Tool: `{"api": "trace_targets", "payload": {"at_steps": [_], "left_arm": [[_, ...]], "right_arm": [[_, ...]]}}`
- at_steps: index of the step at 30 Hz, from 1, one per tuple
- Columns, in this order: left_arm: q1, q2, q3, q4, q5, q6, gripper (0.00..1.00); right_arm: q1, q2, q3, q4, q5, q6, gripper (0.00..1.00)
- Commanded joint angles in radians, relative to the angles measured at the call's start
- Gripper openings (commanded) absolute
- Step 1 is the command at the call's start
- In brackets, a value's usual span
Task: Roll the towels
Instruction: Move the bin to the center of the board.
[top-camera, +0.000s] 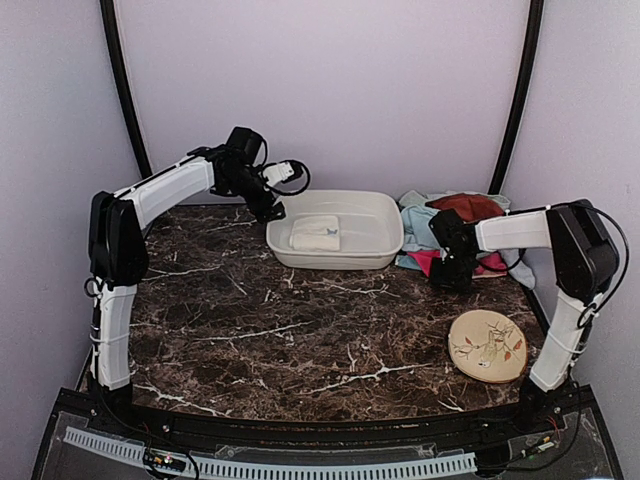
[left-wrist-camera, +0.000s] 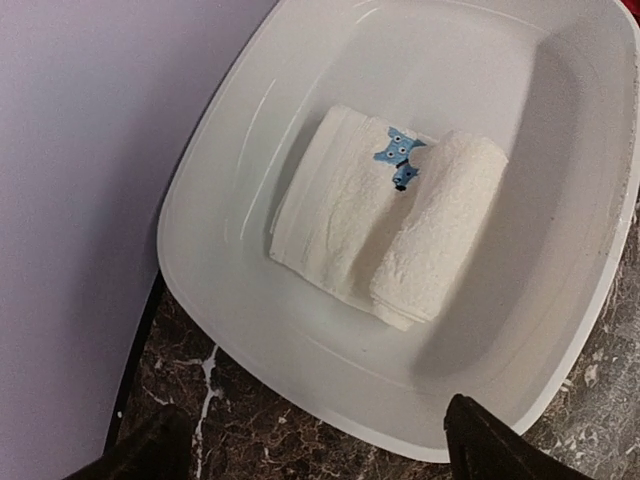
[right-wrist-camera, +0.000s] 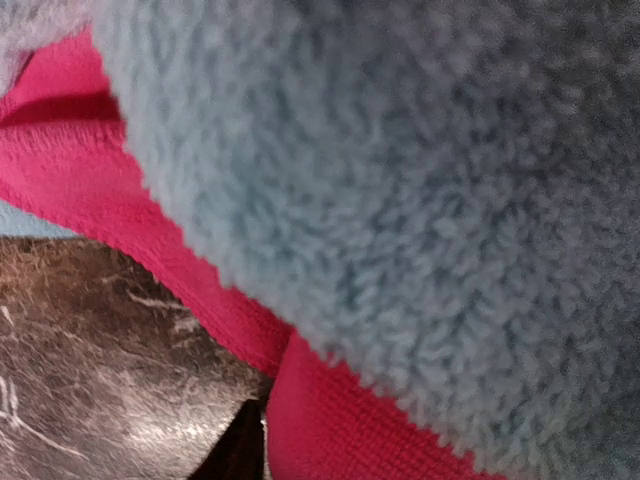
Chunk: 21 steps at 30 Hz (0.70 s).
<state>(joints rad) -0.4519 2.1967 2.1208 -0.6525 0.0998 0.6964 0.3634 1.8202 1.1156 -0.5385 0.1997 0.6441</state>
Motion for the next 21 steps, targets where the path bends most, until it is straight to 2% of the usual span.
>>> {"api": "trace_targets", "payload": {"at_steps": [1, 4, 7, 11, 19, 21], "left_arm": [[-0.041, -0.049, -0.089, 0.008, 0.071, 0.088, 0.86], [-0.057, -0.004, -0.086, 0.04, 0.105, 0.11, 0.77], [-0.063, 0.094, 0.018, 0.003, 0.118, 0.142, 0.6], [-0.069, 0.26, 0.226, -0.087, 0.124, 0.196, 0.46], [-0.086, 0.368, 0.276, -0.118, 0.141, 0.279, 0.45], [-0.086, 0.383, 0.275, -0.094, 0.126, 0.279, 0.5]], "right_arm": [[-0.007, 0.004, 0.069, 0.046, -0.043, 0.003, 0.22], [-0.007, -0.01, 0.075, 0.046, -0.044, -0.004, 0.0], [-0.007, -0.034, 0.081, 0.034, -0.041, -0.009, 0.0], [-0.007, -0.085, 0.085, 0.029, -0.055, -0.015, 0.0], [-0.007, -0.162, 0.118, 0.0, -0.093, -0.038, 0.0], [-0.007, -0.175, 0.117, 0.006, -0.111, -0.04, 0.0]]}}
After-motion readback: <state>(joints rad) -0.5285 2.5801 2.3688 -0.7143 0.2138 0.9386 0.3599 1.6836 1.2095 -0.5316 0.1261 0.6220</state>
